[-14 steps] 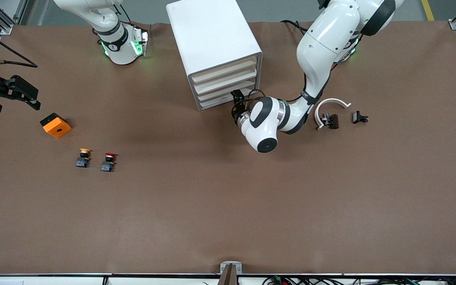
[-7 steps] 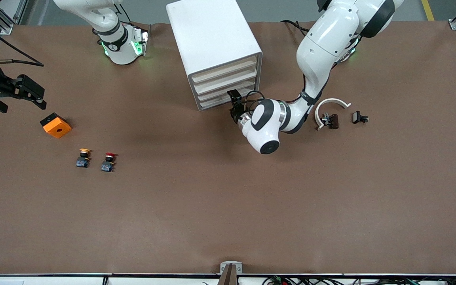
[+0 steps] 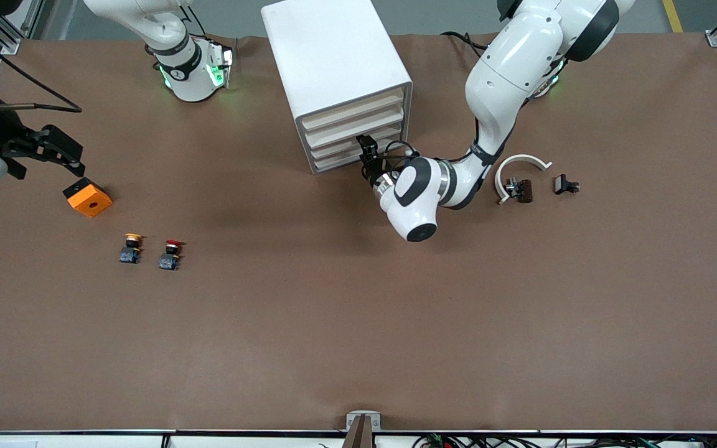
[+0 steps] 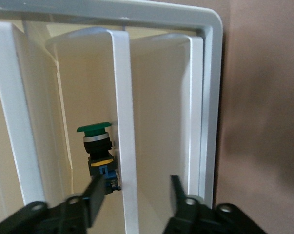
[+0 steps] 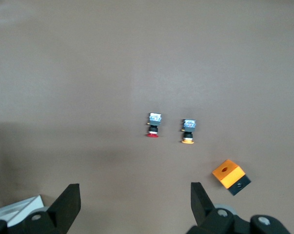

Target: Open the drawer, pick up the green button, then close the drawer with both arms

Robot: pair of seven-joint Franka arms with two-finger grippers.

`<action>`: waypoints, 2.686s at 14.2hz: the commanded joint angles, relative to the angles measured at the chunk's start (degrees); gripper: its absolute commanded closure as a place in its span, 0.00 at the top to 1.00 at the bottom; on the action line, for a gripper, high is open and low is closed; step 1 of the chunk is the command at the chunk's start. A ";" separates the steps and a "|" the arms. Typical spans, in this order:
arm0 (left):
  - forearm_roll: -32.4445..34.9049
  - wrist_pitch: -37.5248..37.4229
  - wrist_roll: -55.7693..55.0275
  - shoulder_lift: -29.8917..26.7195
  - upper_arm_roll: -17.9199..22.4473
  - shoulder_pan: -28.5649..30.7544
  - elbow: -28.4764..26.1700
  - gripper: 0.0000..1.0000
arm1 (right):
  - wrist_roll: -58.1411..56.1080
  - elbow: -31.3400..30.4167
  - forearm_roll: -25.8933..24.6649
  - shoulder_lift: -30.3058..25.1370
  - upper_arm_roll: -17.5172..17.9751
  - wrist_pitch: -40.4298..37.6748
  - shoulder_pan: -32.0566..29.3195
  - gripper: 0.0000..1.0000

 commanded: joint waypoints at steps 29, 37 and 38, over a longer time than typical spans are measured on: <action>-0.76 -0.84 -1.18 1.70 5.40 4.69 4.03 0.08 | 66.91 3.53 6.09 9.57 -0.21 0.71 29.26 1.00; -0.14 -0.93 -0.92 1.61 7.78 5.75 6.14 0.46 | 81.77 3.44 5.74 15.45 -0.21 7.39 39.45 1.00; -0.05 -0.93 -0.92 1.61 7.78 5.83 6.58 0.86 | 83.00 3.27 5.74 16.59 -0.21 8.44 40.77 1.00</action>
